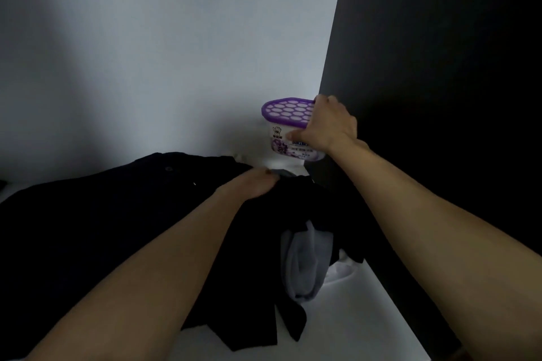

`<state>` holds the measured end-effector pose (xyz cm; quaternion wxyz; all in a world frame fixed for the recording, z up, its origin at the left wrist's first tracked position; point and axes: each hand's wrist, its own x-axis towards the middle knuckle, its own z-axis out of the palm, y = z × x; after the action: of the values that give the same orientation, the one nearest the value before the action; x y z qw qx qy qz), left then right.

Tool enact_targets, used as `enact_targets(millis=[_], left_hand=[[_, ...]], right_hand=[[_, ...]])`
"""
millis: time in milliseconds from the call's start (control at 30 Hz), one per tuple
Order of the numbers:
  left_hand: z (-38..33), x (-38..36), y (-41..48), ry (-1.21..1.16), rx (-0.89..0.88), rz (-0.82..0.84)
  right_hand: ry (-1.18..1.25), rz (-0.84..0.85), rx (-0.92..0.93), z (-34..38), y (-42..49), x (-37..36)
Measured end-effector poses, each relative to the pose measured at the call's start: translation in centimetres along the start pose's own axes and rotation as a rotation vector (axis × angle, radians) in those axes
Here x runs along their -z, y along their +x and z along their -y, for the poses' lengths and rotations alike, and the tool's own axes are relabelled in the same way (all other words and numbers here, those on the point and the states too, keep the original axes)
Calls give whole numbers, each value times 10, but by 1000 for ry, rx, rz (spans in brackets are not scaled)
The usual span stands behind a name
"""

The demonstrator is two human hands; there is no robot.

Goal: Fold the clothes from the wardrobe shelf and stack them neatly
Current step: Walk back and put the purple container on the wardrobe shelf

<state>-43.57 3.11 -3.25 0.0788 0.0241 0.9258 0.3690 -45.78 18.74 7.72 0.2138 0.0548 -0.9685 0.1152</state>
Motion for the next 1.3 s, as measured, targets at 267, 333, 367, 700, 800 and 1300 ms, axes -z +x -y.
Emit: enact_targets(millis=[267, 333, 367, 700, 800, 1300], left_hand=[[22, -13, 18, 369, 36, 108], [23, -13, 22, 471, 35, 120], [24, -14, 24, 509, 36, 132], [47, -24, 62, 580, -86, 226], [50, -22, 66, 574, -96, 272], [49, -18, 66, 339, -60, 245]], right_hand=[[-77, 99, -51, -20, 22, -72], [-79, 121, -77, -26, 23, -88], [-85, 133, -85, -28, 24, -94], [-296, 224, 34, -26, 45, -127], [-332, 268, 21, -25, 51, -128], [-364, 319, -36, -17, 58, -132]])
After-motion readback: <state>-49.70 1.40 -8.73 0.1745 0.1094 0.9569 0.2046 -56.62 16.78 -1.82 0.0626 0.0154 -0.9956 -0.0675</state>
